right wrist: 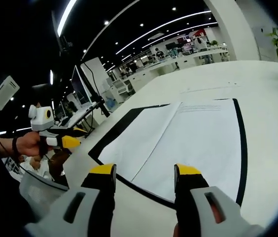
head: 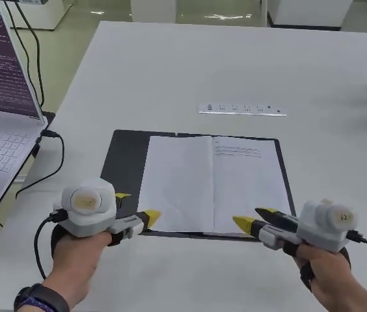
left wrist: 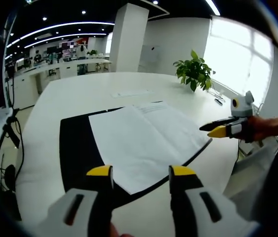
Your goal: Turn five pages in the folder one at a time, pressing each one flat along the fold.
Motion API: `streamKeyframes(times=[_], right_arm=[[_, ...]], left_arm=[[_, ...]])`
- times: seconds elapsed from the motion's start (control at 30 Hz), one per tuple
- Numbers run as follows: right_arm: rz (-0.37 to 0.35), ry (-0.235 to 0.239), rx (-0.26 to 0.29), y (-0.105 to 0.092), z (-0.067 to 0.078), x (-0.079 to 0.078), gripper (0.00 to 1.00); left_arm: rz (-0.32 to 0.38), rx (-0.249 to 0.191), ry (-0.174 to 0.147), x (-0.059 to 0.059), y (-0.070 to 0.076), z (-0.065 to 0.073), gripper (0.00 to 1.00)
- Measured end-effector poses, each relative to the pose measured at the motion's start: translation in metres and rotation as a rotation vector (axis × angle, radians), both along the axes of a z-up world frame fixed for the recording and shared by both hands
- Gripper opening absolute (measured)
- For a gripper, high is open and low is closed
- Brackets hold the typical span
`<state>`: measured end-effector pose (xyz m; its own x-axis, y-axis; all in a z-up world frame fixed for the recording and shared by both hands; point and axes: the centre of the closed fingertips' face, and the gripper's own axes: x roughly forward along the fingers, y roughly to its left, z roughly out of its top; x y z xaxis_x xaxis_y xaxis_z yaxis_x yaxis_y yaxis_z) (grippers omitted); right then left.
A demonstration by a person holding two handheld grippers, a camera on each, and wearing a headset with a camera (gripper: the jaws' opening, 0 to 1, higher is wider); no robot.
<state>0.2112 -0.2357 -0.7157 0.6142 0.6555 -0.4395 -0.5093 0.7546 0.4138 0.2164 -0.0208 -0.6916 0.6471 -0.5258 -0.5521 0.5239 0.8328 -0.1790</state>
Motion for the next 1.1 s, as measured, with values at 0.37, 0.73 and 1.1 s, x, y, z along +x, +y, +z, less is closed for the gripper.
streamKeyframes(times=[0.37,0.73,1.1], right_arm=[[-0.019,-0.045,-0.035,-0.029,0.015,0.002,0.51],[-0.034,-0.107,-0.064,-0.054,0.041,-0.006,0.57],[-0.020,-0.134,-0.120,-0.064,0.052,-0.021,0.62]], left_arm=[[-0.031,0.029,-0.049,-0.004,0.008,0.021,0.51],[-0.053,0.042,-0.093,-0.015,0.020,0.053,0.59],[-0.037,0.015,-0.096,-0.030,0.024,0.064,0.68]])
